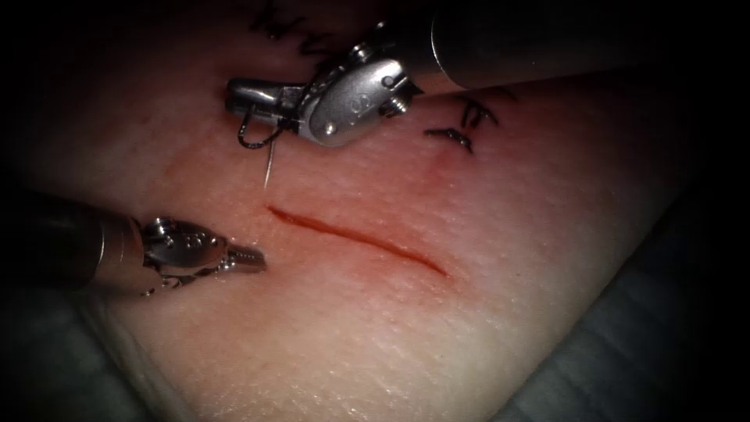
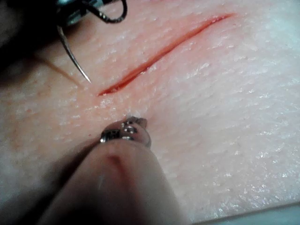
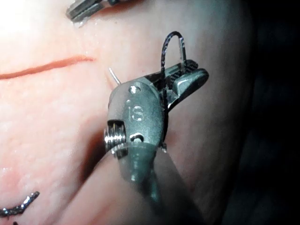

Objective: Wound Closure
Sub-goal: With the right gripper throw the needle through the target on top of the cut

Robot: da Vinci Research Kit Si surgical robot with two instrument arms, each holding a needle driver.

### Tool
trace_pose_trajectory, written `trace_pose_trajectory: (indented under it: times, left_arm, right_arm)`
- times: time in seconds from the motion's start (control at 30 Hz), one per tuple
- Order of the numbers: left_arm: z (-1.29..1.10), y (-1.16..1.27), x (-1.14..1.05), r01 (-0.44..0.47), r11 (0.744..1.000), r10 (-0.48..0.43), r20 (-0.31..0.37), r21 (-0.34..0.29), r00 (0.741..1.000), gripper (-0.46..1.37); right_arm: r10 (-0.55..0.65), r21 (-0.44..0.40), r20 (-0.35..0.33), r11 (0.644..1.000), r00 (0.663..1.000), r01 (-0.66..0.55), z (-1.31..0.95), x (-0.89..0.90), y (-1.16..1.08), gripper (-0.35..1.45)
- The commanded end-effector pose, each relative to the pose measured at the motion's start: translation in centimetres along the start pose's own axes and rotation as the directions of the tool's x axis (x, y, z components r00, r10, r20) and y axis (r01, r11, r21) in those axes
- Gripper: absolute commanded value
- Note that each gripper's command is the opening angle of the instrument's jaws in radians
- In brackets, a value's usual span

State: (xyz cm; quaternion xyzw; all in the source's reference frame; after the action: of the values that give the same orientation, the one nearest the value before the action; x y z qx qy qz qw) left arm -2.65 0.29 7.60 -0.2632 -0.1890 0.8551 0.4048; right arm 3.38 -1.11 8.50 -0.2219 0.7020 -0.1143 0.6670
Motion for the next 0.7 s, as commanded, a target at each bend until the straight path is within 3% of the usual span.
trace_pose_trajectory:
  times: [0.03,0.7]
  left_arm:
    - [-0.01,0.00,0.00,0.005,1.000,-0.005,0.000,-0.007,1.000,-0.26]
    - [-0.03,-0.01,-0.04,0.001,1.000,-0.001,0.000,-0.009,1.000,-0.19]
  right_arm:
    - [0.000,-0.006,-0.001,1.000,1.000,0.000,0.00,0.01,0.01,-0.35]
    - [-0.018,-0.001,-0.002,1.000,1.000,0.018,-0.01,0.04,0.05,-0.35]
